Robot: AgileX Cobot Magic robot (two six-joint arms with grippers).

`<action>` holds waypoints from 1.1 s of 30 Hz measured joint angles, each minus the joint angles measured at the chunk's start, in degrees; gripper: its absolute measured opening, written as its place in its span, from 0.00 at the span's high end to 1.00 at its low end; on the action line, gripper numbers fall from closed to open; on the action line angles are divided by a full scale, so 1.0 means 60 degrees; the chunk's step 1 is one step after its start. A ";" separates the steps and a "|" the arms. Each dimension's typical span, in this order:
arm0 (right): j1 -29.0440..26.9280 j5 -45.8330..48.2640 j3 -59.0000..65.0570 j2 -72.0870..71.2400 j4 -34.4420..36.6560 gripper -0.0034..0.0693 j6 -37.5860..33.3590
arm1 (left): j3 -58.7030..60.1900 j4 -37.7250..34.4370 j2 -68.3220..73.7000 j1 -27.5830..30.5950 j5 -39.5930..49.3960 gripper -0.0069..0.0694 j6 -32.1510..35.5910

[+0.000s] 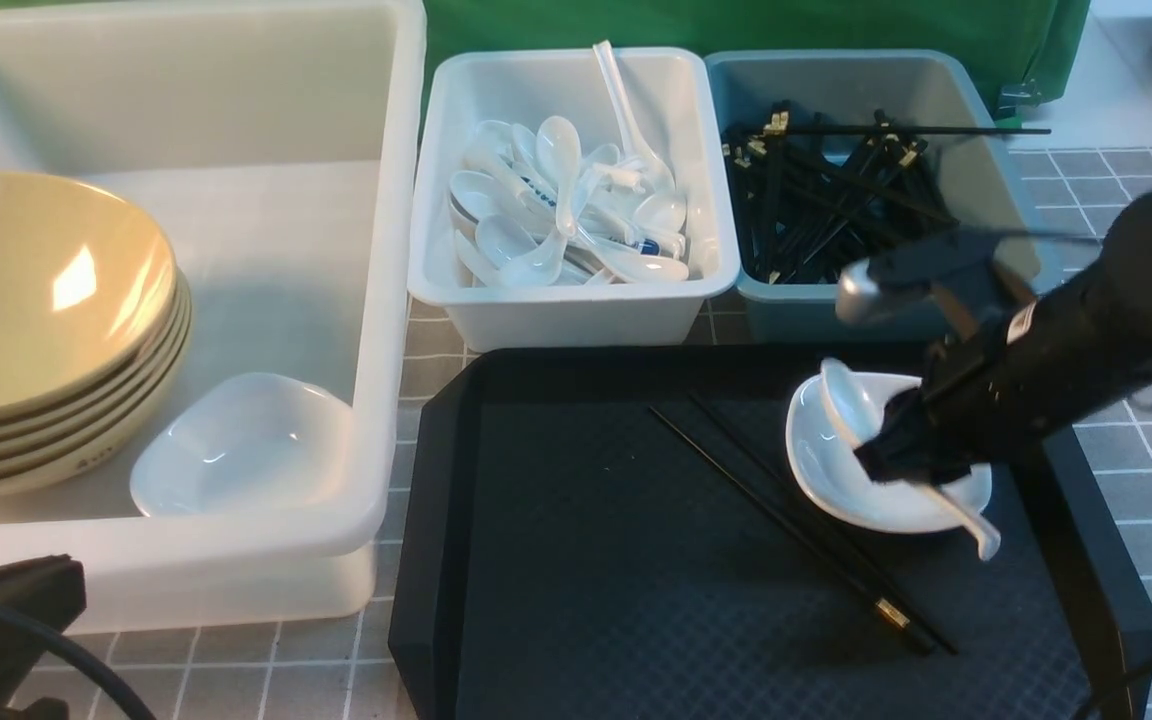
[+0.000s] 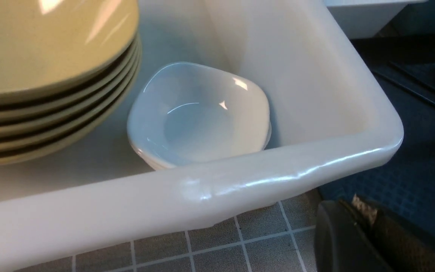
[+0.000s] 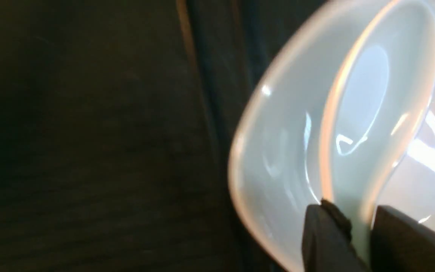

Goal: On grey table put chopsticks spoon bowls plates into blue grey white boxes.
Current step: 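Reach down and grasp the white spoon resting in the bowl with the right gripper, then place the white spoon into the bin of spoons with the right gripper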

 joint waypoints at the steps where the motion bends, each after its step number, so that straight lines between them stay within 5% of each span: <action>1: 0.0251 -0.0020 -0.0299 -0.0355 0.0000 0.71 0.0000 | 0.0000 -0.0020 0.0000 0.0000 -0.0008 0.92 0.0285; 10: 0.1719 -0.2055 -0.4029 0.1120 0.0113 0.71 -0.0573 | 0.0611 -0.0823 -0.0238 0.0000 -0.1641 0.92 0.1751; 20: 0.1769 -0.2084 -0.8390 0.5152 -0.0001 0.71 -0.0573 | 0.1039 -0.1348 -0.0575 0.0000 -0.2135 0.92 0.1993; 30: 0.1769 -0.2786 -0.8880 0.6407 -0.0004 0.69 -0.0564 | 0.1160 -0.1288 -0.0587 0.0000 -0.2239 0.92 0.2047; 33: 0.1769 -0.2571 -0.8891 0.6314 -0.0117 0.56 -0.0542 | 0.1252 -0.1288 -0.0587 0.0000 -0.2380 0.92 0.2058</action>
